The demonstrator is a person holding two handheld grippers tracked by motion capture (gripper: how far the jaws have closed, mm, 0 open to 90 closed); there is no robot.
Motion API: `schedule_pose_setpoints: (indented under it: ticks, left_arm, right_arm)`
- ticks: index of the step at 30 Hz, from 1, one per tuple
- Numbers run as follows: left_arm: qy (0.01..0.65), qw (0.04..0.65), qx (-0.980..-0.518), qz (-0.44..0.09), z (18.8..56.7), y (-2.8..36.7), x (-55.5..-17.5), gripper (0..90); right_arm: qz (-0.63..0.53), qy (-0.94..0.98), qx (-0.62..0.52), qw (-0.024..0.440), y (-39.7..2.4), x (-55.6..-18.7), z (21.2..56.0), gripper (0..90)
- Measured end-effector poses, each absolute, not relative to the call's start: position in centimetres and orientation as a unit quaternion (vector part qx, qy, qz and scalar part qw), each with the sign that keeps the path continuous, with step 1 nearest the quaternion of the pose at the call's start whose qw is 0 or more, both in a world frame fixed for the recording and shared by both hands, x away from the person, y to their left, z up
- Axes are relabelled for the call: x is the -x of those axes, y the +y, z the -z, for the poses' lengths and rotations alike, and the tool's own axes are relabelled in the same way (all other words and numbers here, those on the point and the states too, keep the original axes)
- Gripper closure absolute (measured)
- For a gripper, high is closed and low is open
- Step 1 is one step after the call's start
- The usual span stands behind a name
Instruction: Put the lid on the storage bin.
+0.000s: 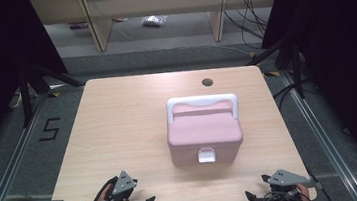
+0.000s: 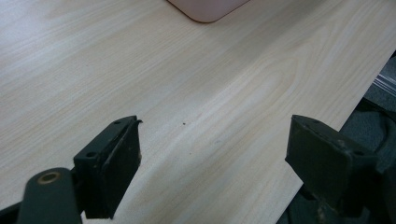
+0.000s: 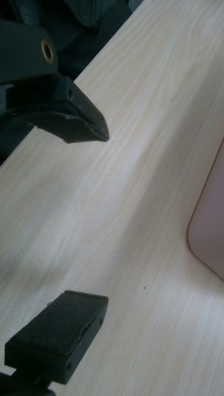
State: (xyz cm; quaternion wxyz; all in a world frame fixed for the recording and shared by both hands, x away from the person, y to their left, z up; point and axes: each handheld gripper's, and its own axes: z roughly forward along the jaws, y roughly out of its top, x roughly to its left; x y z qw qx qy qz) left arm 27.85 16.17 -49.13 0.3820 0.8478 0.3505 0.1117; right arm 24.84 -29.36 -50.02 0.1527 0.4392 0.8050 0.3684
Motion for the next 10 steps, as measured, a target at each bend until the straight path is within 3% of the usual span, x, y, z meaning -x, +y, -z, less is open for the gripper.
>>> schedule_pose_setpoints:
  ticks: [10]
  left_arm:
    - [0.359, 0.382, -0.844, -0.114, 49.21, 16.36, -27.96, 17.2]
  right_arm:
    - [-0.366, 0.809, -0.439, 0.142, -29.32, -24.97, 50.2, 17.6]
